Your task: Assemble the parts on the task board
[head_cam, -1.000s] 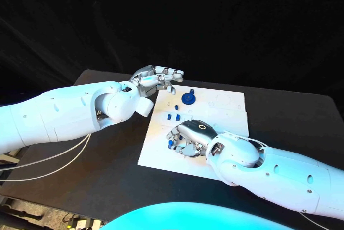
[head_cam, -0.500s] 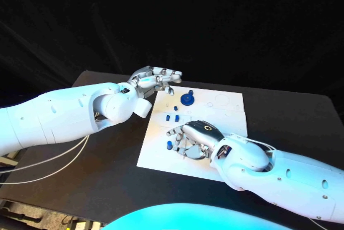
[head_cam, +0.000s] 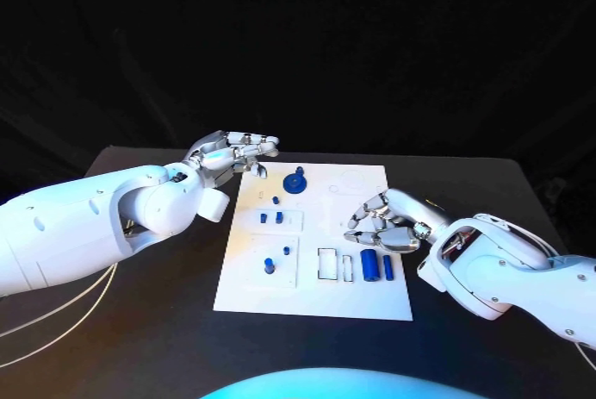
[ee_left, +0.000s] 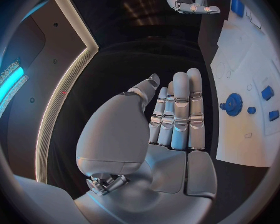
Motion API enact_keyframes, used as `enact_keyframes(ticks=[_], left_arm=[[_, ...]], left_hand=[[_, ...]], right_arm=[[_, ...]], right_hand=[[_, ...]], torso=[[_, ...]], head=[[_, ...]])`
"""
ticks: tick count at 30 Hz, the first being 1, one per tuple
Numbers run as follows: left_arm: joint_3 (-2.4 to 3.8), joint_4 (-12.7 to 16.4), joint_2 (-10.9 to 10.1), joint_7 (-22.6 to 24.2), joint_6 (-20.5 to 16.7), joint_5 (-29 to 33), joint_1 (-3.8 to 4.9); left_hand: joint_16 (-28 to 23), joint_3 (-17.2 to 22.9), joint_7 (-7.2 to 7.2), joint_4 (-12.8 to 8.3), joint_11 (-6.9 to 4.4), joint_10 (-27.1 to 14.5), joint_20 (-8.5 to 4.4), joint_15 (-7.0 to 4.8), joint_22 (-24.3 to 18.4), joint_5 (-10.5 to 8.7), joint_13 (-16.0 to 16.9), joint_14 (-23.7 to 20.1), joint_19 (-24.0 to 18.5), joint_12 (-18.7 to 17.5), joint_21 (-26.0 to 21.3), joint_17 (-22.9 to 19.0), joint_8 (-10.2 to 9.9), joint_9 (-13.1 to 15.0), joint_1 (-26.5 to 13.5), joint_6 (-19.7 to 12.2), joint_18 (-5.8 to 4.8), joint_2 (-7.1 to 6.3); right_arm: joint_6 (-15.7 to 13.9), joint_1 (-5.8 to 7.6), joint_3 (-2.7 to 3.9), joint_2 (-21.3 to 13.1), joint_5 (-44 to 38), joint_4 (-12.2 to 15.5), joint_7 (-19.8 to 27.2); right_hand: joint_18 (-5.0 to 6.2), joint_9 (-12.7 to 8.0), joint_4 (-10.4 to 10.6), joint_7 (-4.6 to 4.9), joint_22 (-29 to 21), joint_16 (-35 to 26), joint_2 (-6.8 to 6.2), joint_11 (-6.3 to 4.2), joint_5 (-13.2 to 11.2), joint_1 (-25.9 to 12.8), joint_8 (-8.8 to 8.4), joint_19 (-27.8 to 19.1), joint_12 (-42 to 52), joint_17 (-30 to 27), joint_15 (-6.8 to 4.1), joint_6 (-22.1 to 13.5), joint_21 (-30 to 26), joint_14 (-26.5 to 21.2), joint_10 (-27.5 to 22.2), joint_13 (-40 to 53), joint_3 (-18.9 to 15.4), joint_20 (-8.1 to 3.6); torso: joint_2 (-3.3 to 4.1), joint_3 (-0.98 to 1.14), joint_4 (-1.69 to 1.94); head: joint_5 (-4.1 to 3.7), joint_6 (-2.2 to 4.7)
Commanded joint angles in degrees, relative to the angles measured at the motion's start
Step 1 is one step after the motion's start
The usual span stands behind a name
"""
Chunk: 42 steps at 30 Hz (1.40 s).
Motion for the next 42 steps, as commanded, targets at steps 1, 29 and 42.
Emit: enact_keyframes(ticks=[1, 29, 42], left_arm=[[-0.18, 0.06, -0.05, 0.61, 1.14, -0.12, 0.03], [-0.60, 0.28, -0.20, 0.85, 1.85, -0.12, 0.02], [-0.59, 0.37, -0.35, 0.88, 2.30, -0.12, 0.02]], left_hand=[[-0.19, -0.38, -0.03, -0.11, -0.11, -0.37, 0.27, -0.09, -0.06, -0.12, 0.05, -0.33, 0.07, 0.13, -0.17, -0.10, -0.03, -0.06, 0.13, -0.47, 0.74, 0.63], [-0.22, -1.19, 0.06, 0.32, 0.01, -0.73, 0.41, 0.06, -0.30, -0.15, 0.13, -0.53, 0.04, 0.43, -0.53, -0.15, 0.08, -0.06, -0.74, -0.73, 0.71, 0.71], [-0.18, -1.68, 0.07, 0.72, 0.05, -0.95, 0.49, 0.12, -0.46, -0.13, 0.21, -0.58, 0.07, 0.66, -0.77, -0.17, 0.17, -0.06, -1.35, -0.87, 0.72, 0.96]], right_arm=[[3.82, -0.20, -0.17, -2.40, 2.15, 1.82, -5.15], [-0.31, -5.92, -0.55, -1.33, -14.44, 1.49, -20.51], [-0.15, -6.38, -0.54, 1.12, -15.25, 0.13, -21.15]], right_hand=[[-1.42, 1.51, 0.91, 0.01, 1.81, 1.49, 0.83, 0.15, 0.76, -0.11, 0.99, 1.59, 3.36, 4.37, -0.61, -0.79, 1.52, 4.19, 0.47, 3.85, -1.71, -0.35], [-1.98, 4.30, 4.89, 0.63, 4.54, 4.51, 0.42, 0.77, 5.86, -1.33, 1.23, 2.28, 2.56, 7.62, -0.09, -3.55, 3.97, 4.54, -1.14, 4.63, -8.06, 0.11], [-2.01, 5.12, 5.93, 0.59, 4.80, 4.74, 0.86, 0.77, 6.84, -0.95, 1.62, 2.28, 2.43, 7.85, -0.08, -3.68, 4.12, 4.54, -1.25, 4.91, -9.74, 0.15]], torso=[[-0.53, 0.20, -1.13], [-1.08, 0.08, -2.06], [-1.03, 0.14, -2.00]], head=[[-1.81, 0.05], [-2.27, -1.38], [-1.94, -1.51]])
